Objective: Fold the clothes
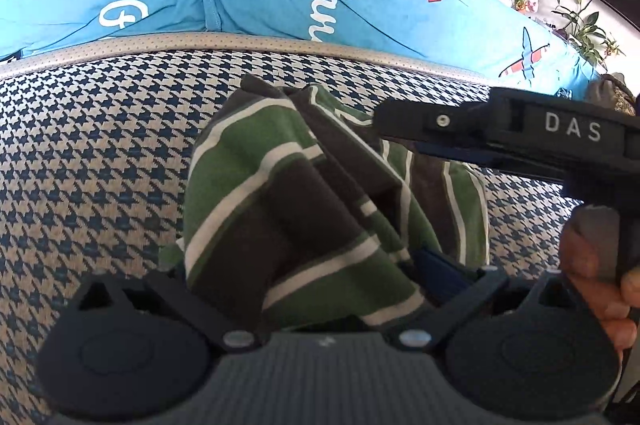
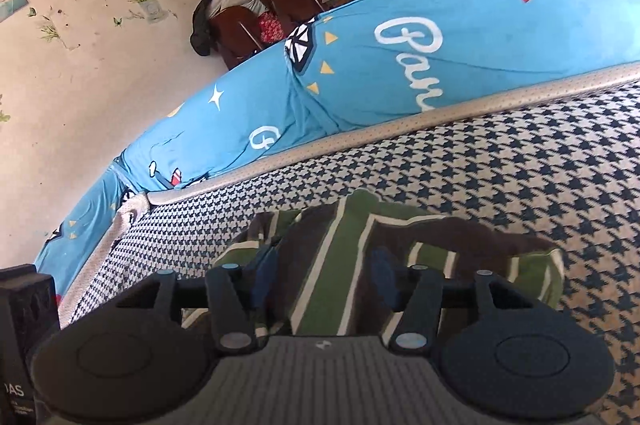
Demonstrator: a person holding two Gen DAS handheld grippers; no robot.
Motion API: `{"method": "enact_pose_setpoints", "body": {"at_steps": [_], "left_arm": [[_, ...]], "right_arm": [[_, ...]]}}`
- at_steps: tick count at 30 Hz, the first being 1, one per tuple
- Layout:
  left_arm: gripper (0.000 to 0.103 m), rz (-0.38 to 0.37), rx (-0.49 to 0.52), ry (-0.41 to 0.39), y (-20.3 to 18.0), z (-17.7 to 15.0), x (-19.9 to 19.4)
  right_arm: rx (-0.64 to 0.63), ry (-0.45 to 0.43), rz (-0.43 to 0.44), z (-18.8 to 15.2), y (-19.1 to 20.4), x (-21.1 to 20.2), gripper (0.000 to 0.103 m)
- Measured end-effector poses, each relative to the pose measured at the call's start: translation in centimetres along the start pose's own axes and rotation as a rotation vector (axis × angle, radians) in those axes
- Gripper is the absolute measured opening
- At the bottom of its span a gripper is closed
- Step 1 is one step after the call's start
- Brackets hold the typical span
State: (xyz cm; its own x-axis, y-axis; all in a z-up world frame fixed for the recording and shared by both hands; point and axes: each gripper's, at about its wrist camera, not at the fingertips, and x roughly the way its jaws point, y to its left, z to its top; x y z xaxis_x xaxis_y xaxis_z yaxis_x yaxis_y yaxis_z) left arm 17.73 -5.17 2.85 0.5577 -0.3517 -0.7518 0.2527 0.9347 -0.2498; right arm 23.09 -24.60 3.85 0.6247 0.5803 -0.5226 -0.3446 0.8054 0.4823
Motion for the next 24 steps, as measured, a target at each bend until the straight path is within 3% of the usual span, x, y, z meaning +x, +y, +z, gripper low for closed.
{"method": "enact_pose_setpoints", "body": {"at_steps": [6,12,19,22,24], "left_arm": [[0.103,-0.002,0.021,-0.011,-0.2,-0.8,-0.3],[0.103,-0.003,0.025,-0.005,0.2,-1.3,-0.3],[0.103,-0.009,0.058,-0.010,0.5,-1.9,-0.6],[0.103,0.003,0.068,-0.008,0.6,-2.1,-0.5],[0.103,0.006,0.073,-0.008,0.6,-2.2,-0.6]], "right_arm": [[-0.022,0.005,0.105,0.1,1.7,1.2,0.064],[-0.076,0.082,0.142,0.0,2.5,2.6,0.064],[-0.176,0.112,0.192,-0.6,3.8,2.7,0.064],[-0.215,0.130,0.186,-1.0,4.2,3.1,0.059],[-0.242,0.142,0.172,-1.4,4.4,3.5,0.041]]}}
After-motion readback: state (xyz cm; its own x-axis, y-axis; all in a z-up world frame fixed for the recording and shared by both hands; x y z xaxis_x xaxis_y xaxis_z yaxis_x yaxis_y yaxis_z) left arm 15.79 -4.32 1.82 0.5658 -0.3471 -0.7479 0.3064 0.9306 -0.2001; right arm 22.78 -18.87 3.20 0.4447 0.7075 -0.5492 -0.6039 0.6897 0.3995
